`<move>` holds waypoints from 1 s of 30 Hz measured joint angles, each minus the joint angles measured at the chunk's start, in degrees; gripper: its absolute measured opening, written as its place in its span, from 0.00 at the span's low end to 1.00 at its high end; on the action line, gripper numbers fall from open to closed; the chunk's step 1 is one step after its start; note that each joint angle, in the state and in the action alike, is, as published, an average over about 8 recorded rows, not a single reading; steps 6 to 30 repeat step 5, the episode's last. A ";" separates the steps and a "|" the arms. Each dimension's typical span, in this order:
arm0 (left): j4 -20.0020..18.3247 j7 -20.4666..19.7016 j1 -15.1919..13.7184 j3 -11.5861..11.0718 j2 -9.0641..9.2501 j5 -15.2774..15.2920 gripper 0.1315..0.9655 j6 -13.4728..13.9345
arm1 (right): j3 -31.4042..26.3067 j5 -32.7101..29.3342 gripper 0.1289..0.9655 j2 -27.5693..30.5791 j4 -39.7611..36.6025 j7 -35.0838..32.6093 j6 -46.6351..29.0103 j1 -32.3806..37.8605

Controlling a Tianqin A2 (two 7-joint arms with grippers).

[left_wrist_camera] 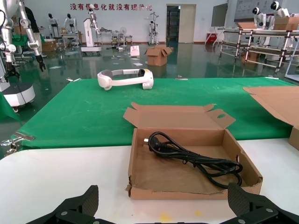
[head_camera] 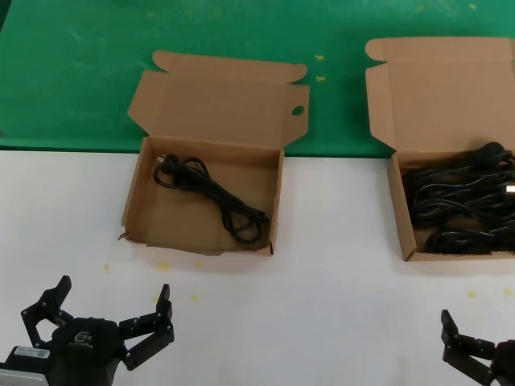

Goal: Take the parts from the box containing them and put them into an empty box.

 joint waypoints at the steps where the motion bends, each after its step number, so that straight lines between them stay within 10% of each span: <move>1: 0.00 0.00 0.00 0.00 0.00 0.00 1.00 0.00 | 0.00 0.00 1.00 0.00 0.00 0.00 0.00 0.00; 30: 0.00 0.00 0.00 0.00 0.00 0.00 1.00 0.00 | 0.00 0.00 1.00 0.00 0.00 0.00 0.00 0.00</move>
